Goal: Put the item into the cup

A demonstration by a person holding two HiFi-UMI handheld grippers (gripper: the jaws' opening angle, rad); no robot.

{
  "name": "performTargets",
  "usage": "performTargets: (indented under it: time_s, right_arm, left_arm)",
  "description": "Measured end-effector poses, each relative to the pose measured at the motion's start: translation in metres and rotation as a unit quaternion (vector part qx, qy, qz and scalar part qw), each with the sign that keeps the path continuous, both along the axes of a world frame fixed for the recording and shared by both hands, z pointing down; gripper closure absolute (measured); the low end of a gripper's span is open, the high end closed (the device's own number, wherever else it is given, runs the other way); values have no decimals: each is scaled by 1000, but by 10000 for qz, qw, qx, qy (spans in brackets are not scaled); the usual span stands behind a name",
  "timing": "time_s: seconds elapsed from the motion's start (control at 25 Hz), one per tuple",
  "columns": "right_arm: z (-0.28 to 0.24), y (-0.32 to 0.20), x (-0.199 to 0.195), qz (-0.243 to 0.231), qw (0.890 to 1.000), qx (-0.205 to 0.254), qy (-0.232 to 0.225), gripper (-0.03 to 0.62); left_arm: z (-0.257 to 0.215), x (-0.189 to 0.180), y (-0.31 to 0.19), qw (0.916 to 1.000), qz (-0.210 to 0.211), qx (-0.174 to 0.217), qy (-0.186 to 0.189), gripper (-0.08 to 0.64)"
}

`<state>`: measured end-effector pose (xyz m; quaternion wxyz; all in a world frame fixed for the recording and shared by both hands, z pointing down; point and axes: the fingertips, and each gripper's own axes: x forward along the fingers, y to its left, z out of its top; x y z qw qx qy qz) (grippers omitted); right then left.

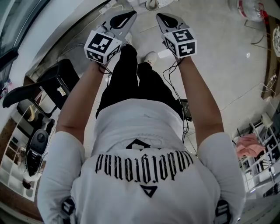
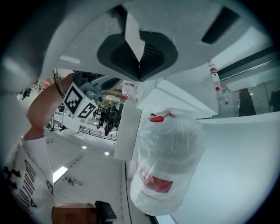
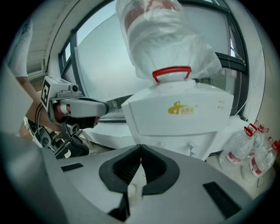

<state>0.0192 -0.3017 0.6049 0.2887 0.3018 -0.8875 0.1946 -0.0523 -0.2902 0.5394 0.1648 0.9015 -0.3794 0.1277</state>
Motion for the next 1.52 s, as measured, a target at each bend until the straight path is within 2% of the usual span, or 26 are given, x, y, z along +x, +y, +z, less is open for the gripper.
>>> performTargets:
  time_s: [0.52,0.92,1.2,1.4,1.52]
  right_arm:
    - [-115,34,-17,-382,9979,427,-288,577]
    - [-196,49,12,-469,9936,867,-551,577]
    - [-248,67,33,-403,9889,1221,-741,577]
    - [-275,83,44,-478,9854,1384,-871,577]
    - [-292,92,48,-547,9825,1545,-888,577]
  left_arm:
    - [-74,-13,30,9996,-106,245,78,545]
    - [-132,-14,57,9990,-257,357,108,545]
    - [-179,-3,75,9982,-93,567,178,545]
    - [-206,2,86,9965,-34,829,76,545]
    - [-220,7,95,9960,-5,870,194,545]
